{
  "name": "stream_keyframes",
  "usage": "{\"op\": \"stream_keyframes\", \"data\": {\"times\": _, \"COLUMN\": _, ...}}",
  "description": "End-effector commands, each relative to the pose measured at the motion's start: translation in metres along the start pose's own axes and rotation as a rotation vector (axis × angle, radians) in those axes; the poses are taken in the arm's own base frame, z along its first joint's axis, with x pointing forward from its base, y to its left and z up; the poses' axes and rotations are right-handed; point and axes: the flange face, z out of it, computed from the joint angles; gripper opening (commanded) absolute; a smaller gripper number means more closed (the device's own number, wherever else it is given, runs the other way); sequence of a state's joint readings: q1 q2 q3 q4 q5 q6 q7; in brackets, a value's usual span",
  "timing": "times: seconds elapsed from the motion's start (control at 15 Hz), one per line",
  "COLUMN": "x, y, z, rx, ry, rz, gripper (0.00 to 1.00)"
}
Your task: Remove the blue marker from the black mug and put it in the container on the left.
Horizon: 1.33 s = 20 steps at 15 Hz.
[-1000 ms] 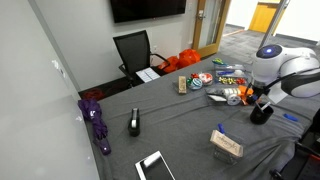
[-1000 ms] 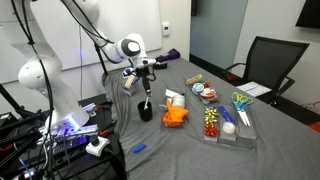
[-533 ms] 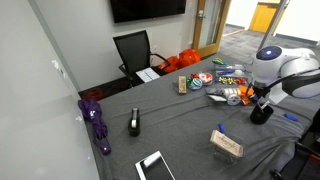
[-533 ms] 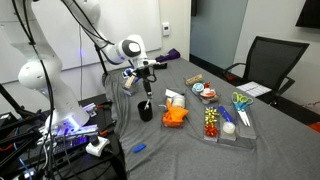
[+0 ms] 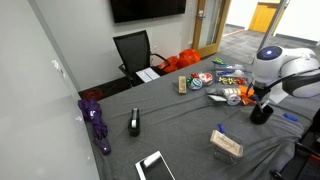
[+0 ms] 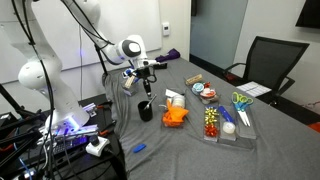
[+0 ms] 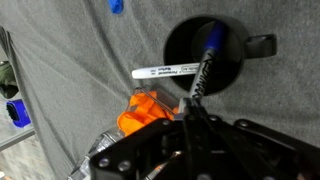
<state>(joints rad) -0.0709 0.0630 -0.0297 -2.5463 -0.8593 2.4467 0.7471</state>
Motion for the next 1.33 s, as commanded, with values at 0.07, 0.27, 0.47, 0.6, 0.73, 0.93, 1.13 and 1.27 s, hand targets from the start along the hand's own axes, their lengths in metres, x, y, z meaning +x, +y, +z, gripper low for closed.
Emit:
{"op": "stream_keyframes", "data": {"times": 0.07, "x": 0.003, "y": 0.0, "z": 0.005, "rx": -0.002, "ry": 0.017, "rz": -0.002, "gripper": 0.27}}
{"op": "stream_keyframes", "data": {"times": 0.27, "x": 0.003, "y": 0.001, "z": 0.006, "rx": -0.005, "ry": 0.02, "rz": -0.003, "gripper": 0.47}}
{"op": "stream_keyframes", "data": {"times": 0.47, "x": 0.004, "y": 0.003, "z": 0.006, "rx": -0.008, "ry": 0.025, "rz": -0.002, "gripper": 0.67}}
{"op": "stream_keyframes", "data": {"times": 0.6, "x": 0.007, "y": 0.003, "z": 0.007, "rx": -0.009, "ry": 0.03, "rz": 0.008, "gripper": 0.81}}
{"op": "stream_keyframes", "data": {"times": 0.73, "x": 0.009, "y": 0.003, "z": 0.006, "rx": -0.01, "ry": 0.035, "rz": 0.019, "gripper": 0.95}}
{"op": "stream_keyframes", "data": {"times": 0.93, "x": 0.013, "y": 0.004, "z": 0.005, "rx": 0.0, "ry": 0.046, "rz": 0.043, "gripper": 1.0}}
{"op": "stream_keyframes", "data": {"times": 1.13, "x": 0.014, "y": 0.004, "z": 0.005, "rx": 0.011, "ry": 0.062, "rz": 0.063, "gripper": 1.0}}
{"op": "stream_keyframes", "data": {"times": 1.27, "x": 0.015, "y": 0.004, "z": 0.007, "rx": 0.024, "ry": 0.07, "rz": 0.082, "gripper": 1.0}}
